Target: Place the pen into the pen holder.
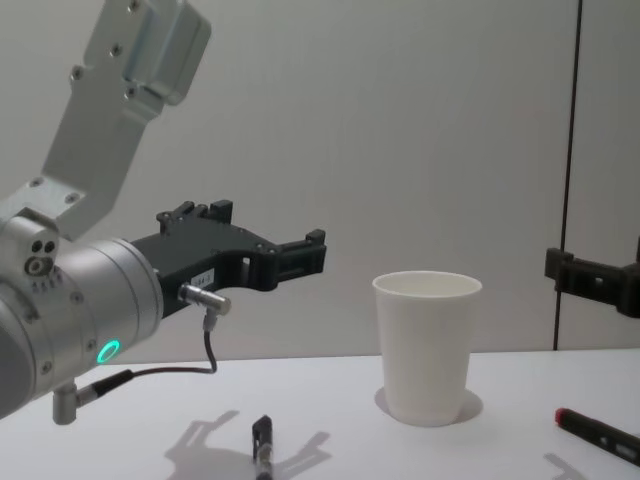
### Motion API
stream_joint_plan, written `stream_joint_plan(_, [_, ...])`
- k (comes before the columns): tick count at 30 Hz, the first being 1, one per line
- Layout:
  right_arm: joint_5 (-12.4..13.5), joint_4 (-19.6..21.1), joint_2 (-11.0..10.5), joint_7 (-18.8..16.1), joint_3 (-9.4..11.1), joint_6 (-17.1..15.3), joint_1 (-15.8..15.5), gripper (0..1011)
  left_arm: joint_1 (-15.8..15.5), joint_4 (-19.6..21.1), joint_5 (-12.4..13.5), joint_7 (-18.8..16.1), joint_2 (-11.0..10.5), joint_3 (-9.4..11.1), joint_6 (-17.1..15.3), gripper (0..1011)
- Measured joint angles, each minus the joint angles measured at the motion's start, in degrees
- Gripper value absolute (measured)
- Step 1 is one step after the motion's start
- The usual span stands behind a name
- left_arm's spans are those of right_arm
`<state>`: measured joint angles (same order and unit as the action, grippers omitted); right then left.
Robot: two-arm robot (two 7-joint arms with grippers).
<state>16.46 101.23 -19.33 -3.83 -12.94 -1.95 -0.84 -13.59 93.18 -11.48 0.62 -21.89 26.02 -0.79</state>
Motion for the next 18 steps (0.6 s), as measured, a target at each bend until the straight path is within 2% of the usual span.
stream_joint_plan(9, [0.0, 0.0, 0.0, 0.0, 0.0, -0.1, -0.1, 1001, 0.0, 0.0, 0.0, 0.0, 0.0, 0.0, 0.0, 1001])
stream_joint_plan(18, [-0.1, 1.5, -1.1, 1.0, 0.4, -1.5, -2.0, 1001, 0.0, 0.0, 0.0, 0.0, 0.0, 0.0, 0.0, 1001])
